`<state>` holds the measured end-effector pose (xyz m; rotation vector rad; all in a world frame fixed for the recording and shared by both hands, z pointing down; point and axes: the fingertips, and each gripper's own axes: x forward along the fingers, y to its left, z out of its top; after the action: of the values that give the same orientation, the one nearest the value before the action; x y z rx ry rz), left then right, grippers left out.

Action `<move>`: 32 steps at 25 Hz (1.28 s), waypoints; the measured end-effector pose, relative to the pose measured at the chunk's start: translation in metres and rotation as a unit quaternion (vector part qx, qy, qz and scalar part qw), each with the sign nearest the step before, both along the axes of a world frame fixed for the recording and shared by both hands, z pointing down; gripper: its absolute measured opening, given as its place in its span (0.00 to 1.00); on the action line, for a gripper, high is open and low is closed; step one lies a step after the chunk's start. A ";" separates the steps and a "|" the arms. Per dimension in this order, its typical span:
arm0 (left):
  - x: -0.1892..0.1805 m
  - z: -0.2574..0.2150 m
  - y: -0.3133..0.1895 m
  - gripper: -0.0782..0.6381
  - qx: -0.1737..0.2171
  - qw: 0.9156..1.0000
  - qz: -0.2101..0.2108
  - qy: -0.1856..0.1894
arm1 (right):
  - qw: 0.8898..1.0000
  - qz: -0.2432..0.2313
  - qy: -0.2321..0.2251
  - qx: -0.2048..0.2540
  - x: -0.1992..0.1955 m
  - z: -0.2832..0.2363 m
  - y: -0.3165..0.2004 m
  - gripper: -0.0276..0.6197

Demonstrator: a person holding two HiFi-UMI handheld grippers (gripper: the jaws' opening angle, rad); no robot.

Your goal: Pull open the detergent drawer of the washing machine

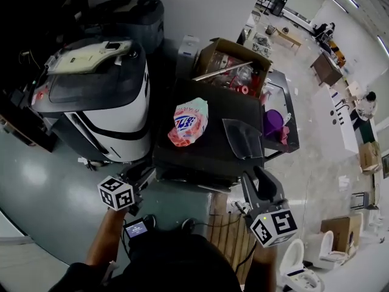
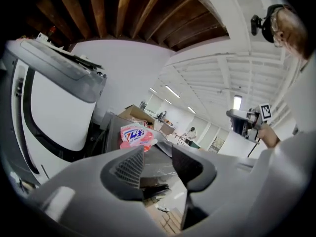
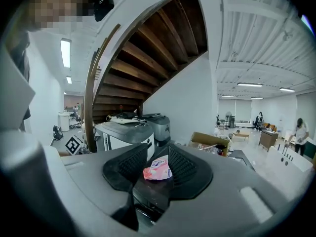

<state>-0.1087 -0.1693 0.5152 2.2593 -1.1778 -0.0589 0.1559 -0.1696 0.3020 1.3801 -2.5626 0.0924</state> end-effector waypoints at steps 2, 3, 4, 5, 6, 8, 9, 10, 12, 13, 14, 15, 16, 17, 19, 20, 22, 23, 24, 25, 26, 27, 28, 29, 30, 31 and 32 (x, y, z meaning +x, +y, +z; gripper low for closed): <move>0.006 0.020 -0.003 0.36 -0.018 1.000 -0.006 0.014 | 1.000 -0.008 0.004 -0.004 0.002 0.003 -0.004 0.24; 0.008 0.030 -0.004 0.36 -0.028 0.999 -0.009 0.022 | 1.000 -0.012 0.006 -0.007 0.002 0.005 -0.006 0.24; 0.011 0.040 -0.005 0.36 -0.038 0.999 -0.012 0.029 | 1.000 -0.015 0.008 -0.009 0.004 0.008 -0.008 0.24; 0.013 0.050 -0.006 0.36 -0.046 0.998 -0.016 0.039 | 1.000 -0.018 0.009 -0.012 0.005 0.011 -0.010 0.24; 0.015 0.058 -0.007 0.36 -0.054 0.997 -0.020 0.053 | 1.000 -0.021 0.011 -0.014 0.007 0.014 -0.012 0.24; 0.020 0.074 -0.009 0.36 -0.066 0.994 -0.028 0.087 | 0.999 -0.024 0.015 -0.019 0.009 0.017 -0.015 0.24; 0.021 0.082 -0.011 0.37 -0.071 0.991 -0.033 0.104 | 0.999 -0.025 0.016 -0.022 0.010 0.018 -0.016 0.24; 0.023 0.089 -0.012 0.37 -0.075 0.989 -0.038 0.120 | 0.999 -0.026 0.018 -0.024 0.010 0.019 -0.018 0.24; 0.025 0.104 -0.015 0.38 -0.081 0.984 -0.046 0.151 | 0.999 -0.029 0.021 -0.029 0.011 0.023 -0.020 0.24; 0.027 0.111 -0.016 0.39 -0.085 0.981 -0.049 0.167 | 0.999 -0.030 0.023 -0.032 0.011 0.026 -0.020 0.24; 0.028 0.119 -0.018 0.41 -0.089 0.978 -0.052 0.183 | 0.999 -0.032 0.025 -0.035 0.011 0.029 -0.021 0.24; 0.029 0.128 -0.020 0.43 -0.093 0.974 -0.056 0.199 | 0.998 -0.033 0.028 -0.038 0.011 0.033 -0.021 0.24; 0.031 0.137 -0.023 0.44 -0.098 0.970 -0.061 0.214 | 0.998 -0.034 0.031 -0.041 0.012 0.036 -0.021 0.24; 0.032 0.146 -0.026 0.44 -0.103 0.966 -0.067 0.229 | 0.998 -0.035 0.034 -0.044 0.013 0.038 -0.021 0.24; 0.035 0.160 -0.030 0.45 -0.113 0.955 -0.076 0.262 | 0.997 -0.034 0.038 -0.049 0.015 0.042 -0.022 0.24; 0.037 0.166 -0.033 0.45 -0.117 0.950 -0.080 0.277 | 0.997 -0.033 0.041 -0.051 0.016 0.044 -0.022 0.24; 0.040 0.179 -0.038 0.46 -0.121 0.943 -0.088 0.298 | 0.997 -0.029 0.046 -0.055 0.021 0.047 -0.023 0.24; 0.041 0.186 -0.041 0.47 -0.122 0.940 -0.092 0.306 | 0.997 -0.027 0.048 -0.058 0.023 0.050 -0.023 0.24; 0.042 0.195 -0.042 0.47 -0.126 0.937 -0.097 0.311 | 0.997 -0.025 0.050 -0.061 0.025 0.052 -0.024 0.24; 0.042 0.205 -0.044 0.48 -0.131 0.934 -0.102 0.315 | 0.996 -0.024 0.052 -0.064 0.027 0.055 -0.024 0.24; 0.043 0.213 -0.045 0.48 -0.135 0.931 -0.106 0.322 | 0.996 -0.023 0.054 -0.067 0.028 0.058 -0.024 0.24; 0.044 0.221 -0.046 0.49 -0.139 0.927 -0.110 0.330 | 0.996 -0.022 0.055 -0.070 0.030 0.061 -0.025 0.24; 0.045 0.228 -0.048 0.49 -0.142 0.924 -0.114 0.337 | 0.995 -0.021 0.056 -0.074 0.031 0.063 -0.025 0.24; 0.046 0.234 -0.050 0.49 -0.140 0.923 -0.114 0.340 | 0.995 -0.020 0.057 -0.077 0.032 0.066 -0.026 0.24; 0.047 0.239 -0.052 0.49 -0.136 0.924 -0.113 0.340 | 0.995 -0.019 0.058 -0.080 0.034 0.069 -0.026 0.24; 0.049 0.243 -0.054 0.49 -0.132 0.924 -0.111 0.340 | 0.995 -0.018 0.059 -0.083 0.035 0.071 -0.026 0.24; 0.052 0.245 -0.056 0.49 -0.128 0.925 -0.109 0.342 | 0.994 -0.018 0.060 -0.086 0.036 0.074 -0.027 0.24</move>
<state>-0.0572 -0.2256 0.7605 1.6503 -0.9661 -0.6827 0.1918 -0.1968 0.3759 1.2379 -2.4174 0.2138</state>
